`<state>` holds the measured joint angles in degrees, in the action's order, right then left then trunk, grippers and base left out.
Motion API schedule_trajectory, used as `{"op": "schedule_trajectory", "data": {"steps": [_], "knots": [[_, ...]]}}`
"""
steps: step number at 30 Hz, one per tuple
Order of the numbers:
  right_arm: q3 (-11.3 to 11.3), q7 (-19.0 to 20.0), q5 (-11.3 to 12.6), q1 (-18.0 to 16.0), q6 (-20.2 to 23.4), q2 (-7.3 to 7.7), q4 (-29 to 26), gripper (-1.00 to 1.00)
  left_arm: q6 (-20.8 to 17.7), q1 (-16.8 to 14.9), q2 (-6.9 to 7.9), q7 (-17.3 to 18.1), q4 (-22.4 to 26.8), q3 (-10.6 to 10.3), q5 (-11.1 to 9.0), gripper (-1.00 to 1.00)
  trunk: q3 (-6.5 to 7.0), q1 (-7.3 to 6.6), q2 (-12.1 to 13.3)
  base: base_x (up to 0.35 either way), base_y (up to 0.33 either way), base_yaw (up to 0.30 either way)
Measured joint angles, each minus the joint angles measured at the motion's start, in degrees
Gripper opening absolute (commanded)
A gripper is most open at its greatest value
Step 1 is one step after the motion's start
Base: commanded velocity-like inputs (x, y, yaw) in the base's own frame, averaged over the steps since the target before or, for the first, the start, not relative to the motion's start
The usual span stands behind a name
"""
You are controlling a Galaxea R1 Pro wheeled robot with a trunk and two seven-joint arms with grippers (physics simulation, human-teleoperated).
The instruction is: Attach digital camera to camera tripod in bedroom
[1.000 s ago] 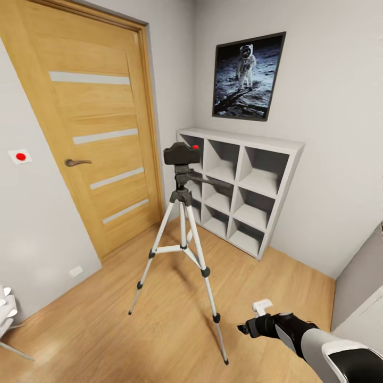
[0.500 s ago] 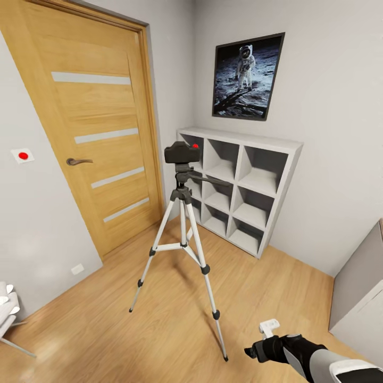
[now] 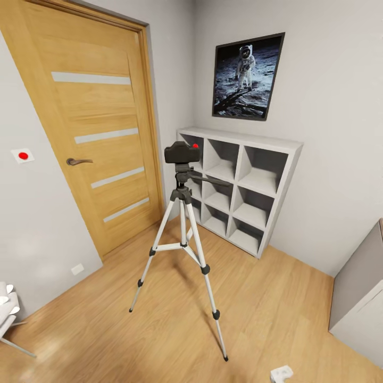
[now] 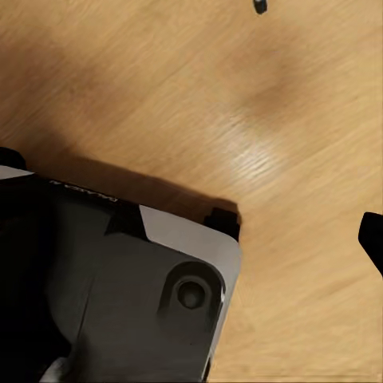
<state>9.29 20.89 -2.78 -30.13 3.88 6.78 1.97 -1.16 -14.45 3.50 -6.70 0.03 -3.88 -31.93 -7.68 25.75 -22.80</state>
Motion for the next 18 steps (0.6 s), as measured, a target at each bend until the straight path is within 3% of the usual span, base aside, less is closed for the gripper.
{"op": "schedule_trajectory", "data": {"steps": [3,10,14,18], "knots": [[0.06,-0.17,-0.05,3.87,-0.1,-0.04,0.01,1.0,-0.02,0.0,-0.05,0.0,0.03,0.0,-0.08,1.0,0.01,0.0,0.0,0.0,0.0,0.014],[-0.48,-4.41,0.1,6.65,0.59,-0.1,0.05,1.0,-0.03,0.0,-0.07,0.01,0.05,-0.01,-0.04,1.0,0.43,0.0,0.0,0.0,0.0,0.057],[-2.16,-9.02,0.14,7.01,0.6,-0.48,0.06,1.0,-0.03,0.0,-0.07,0.01,0.05,-0.01,-0.07,1.0,0.78,0.0,0.0,0.0,0.0,0.021],[-5.24,-12.68,0.15,7.14,0.49,-0.73,0.07,1.0,-0.03,0.0,-0.07,0.01,0.04,-0.01,-0.1,1.0,1.14,0.0,0.0,0.0,0.0,0.007]]}}
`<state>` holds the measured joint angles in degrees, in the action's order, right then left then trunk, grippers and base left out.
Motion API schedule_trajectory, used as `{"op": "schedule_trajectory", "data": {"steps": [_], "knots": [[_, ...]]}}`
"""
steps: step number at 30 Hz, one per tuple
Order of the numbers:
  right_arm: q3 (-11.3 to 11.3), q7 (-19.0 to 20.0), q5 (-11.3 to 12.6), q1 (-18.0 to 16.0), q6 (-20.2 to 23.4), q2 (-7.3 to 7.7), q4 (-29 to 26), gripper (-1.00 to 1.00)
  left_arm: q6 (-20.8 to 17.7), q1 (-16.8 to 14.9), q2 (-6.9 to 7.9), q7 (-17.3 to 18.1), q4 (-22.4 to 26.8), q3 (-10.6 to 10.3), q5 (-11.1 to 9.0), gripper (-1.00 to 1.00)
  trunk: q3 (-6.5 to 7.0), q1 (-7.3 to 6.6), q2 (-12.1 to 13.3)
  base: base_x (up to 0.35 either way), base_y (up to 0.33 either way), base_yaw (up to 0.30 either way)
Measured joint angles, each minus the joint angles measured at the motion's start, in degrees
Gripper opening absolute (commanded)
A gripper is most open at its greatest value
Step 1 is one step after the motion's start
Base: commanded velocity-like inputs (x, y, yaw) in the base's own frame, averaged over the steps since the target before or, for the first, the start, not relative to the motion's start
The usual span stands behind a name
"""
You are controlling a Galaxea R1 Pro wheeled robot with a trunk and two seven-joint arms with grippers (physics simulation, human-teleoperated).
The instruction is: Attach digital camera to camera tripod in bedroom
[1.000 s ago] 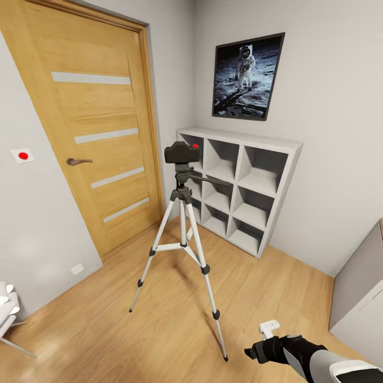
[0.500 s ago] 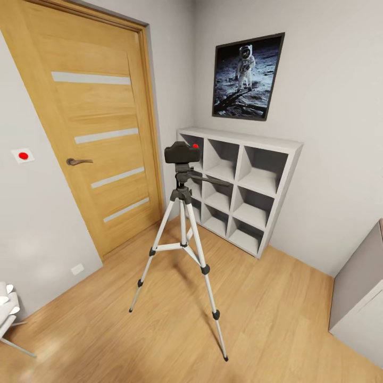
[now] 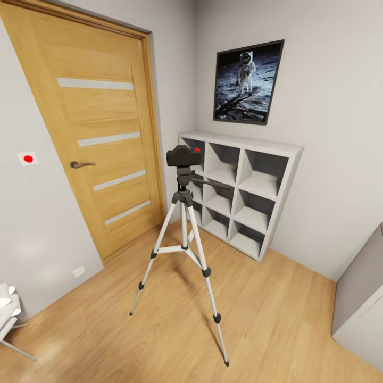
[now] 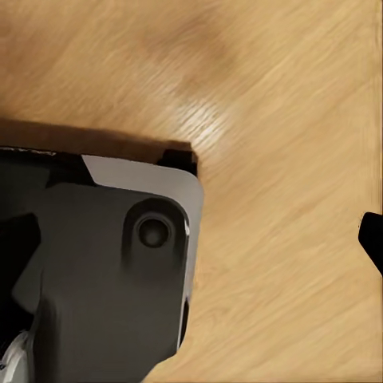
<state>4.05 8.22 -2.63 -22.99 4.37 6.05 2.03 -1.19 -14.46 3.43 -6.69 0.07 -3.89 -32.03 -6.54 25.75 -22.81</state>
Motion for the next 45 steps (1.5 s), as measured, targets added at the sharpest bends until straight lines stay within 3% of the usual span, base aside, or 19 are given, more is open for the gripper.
{"op": "schedule_trajectory", "data": {"steps": [8,17,32,39,45], "knots": [[-2.91,-1.4,0.0,0.09,0.03,-0.02,0.0,1.0,0.0,0.0,0.04,0.0,0.01,0.0,0.0,1.0,0.74,0.0,0.0,0.0,0.0,0.001],[-3.21,-1.47,0.0,0.39,0.1,-0.07,0.0,1.0,0.0,-0.02,0.23,-0.04,0.54,-0.11,0.35,1.0,1.58,0.0,0.0,0.0,0.0,0.0],[-3.23,-1.6,-0.06,5.28,-0.31,-0.31,-0.02,1.0,0.0,-0.02,0.25,-0.04,0.91,-0.06,0.5,1.0,2.97,0.0,0.0,0.0,0.0,0.0],[-3.23,-1.94,-0.08,8.63,-0.98,-1.78,-0.07,1.0,0.0,-0.02,0.26,-0.04,0.91,-0.04,0.47,1.0,3.62,0.0,0.0,0.0,0.0,0.0],[-3.25,-2.73,-0.08,9.31,-1.89,-2.67,-0.07,1.0,0.0,-0.03,0.26,-0.04,0.91,-0.01,0.47,1.0,4.18,0.0,0.01,0.0,0.0,0.0]]}}
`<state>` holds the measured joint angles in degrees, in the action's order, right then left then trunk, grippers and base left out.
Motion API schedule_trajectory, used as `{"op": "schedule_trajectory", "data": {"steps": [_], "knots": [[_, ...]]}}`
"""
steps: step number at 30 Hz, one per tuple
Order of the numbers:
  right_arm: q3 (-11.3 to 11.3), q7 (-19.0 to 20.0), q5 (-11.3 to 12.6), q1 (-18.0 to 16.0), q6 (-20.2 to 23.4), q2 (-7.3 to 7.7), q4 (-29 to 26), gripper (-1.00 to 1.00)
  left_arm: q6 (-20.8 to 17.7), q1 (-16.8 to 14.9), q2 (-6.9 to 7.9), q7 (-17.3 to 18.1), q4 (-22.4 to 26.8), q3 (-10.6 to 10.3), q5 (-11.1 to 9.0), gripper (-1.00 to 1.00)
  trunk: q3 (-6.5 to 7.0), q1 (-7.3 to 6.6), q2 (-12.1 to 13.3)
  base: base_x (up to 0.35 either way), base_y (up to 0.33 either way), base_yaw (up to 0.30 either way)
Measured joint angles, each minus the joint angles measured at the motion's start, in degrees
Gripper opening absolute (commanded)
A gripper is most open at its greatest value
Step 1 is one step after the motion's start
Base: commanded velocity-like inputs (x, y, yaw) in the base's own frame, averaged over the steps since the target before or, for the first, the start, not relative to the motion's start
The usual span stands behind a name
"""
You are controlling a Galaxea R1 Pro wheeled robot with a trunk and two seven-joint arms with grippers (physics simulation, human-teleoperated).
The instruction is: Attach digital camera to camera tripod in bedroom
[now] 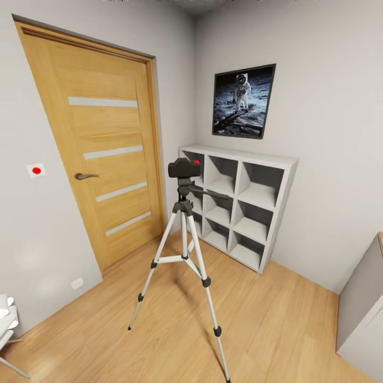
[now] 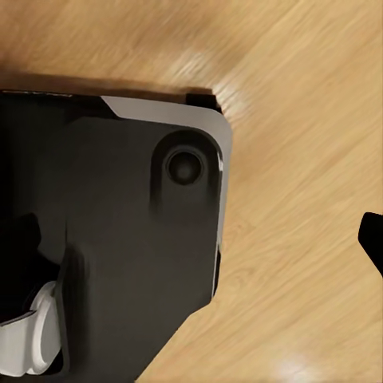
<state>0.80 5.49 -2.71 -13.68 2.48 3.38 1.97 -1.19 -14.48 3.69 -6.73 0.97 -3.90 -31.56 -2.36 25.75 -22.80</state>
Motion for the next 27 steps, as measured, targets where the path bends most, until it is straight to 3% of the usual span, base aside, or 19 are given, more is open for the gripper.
{"op": "schedule_trajectory", "data": {"steps": [27], "knots": [[0.02,-1.75,-0.08,0.1,-0.25,-0.23,-0.02,1.0,0.0,-0.03,0.0,0.0,0.01,0.01,0.0,1.0,2.4,0.02,-0.09,0.0,0.0,0.0]]}}
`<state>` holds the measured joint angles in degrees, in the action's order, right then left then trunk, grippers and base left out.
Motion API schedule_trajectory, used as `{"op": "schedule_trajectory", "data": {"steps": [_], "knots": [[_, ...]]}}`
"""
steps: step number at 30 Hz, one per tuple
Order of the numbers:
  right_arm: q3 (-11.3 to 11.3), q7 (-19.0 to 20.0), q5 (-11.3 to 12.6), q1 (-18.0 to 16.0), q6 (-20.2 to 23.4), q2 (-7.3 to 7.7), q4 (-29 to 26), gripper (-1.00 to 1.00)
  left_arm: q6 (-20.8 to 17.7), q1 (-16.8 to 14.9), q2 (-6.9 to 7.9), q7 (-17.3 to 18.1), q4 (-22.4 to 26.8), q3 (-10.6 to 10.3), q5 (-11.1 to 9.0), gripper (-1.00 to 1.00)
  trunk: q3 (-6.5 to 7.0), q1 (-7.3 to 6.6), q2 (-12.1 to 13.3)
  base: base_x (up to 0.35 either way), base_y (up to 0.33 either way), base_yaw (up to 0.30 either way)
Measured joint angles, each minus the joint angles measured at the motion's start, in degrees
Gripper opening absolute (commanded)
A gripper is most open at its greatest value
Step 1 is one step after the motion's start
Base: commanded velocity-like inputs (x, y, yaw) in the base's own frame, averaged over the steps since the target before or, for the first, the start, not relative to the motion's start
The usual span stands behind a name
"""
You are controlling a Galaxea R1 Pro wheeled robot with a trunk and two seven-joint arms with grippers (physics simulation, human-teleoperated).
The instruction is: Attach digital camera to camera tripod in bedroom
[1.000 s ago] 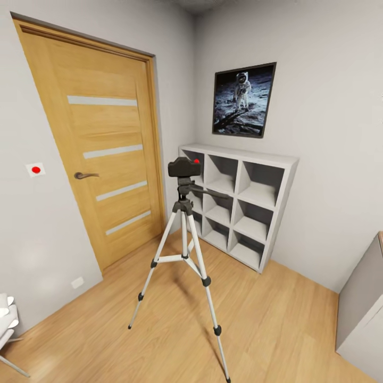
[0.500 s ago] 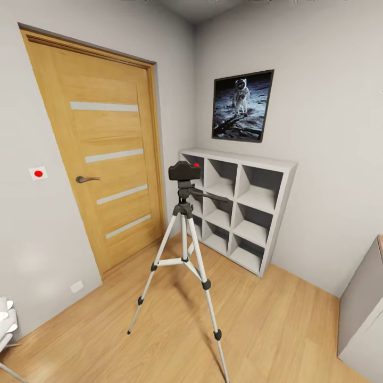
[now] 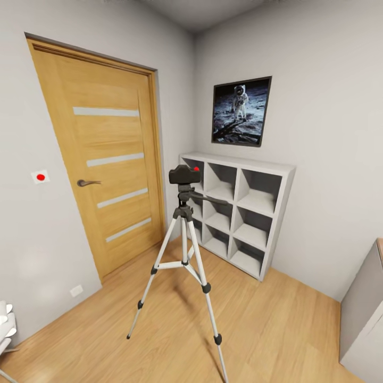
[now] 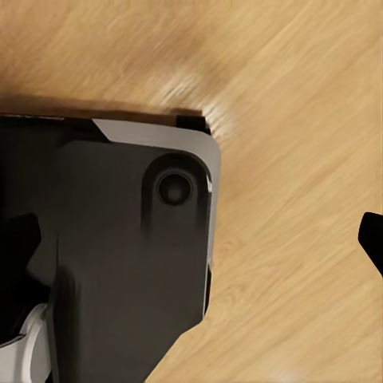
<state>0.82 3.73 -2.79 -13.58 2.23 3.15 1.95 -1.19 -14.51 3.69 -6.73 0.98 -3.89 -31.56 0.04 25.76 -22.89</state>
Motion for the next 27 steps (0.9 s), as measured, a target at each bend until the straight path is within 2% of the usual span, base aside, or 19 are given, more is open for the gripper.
{"op": "schedule_trajectory", "data": {"steps": [27], "knots": [[0.0,-0.11,0.0,0.0,-0.2,0.26,0.0,1.0,0.0,0.0,0.0,0.0,0.0,0.0,0.0,1.0,2.51,0.0,0.0,0.0,0.0,0.0]]}}
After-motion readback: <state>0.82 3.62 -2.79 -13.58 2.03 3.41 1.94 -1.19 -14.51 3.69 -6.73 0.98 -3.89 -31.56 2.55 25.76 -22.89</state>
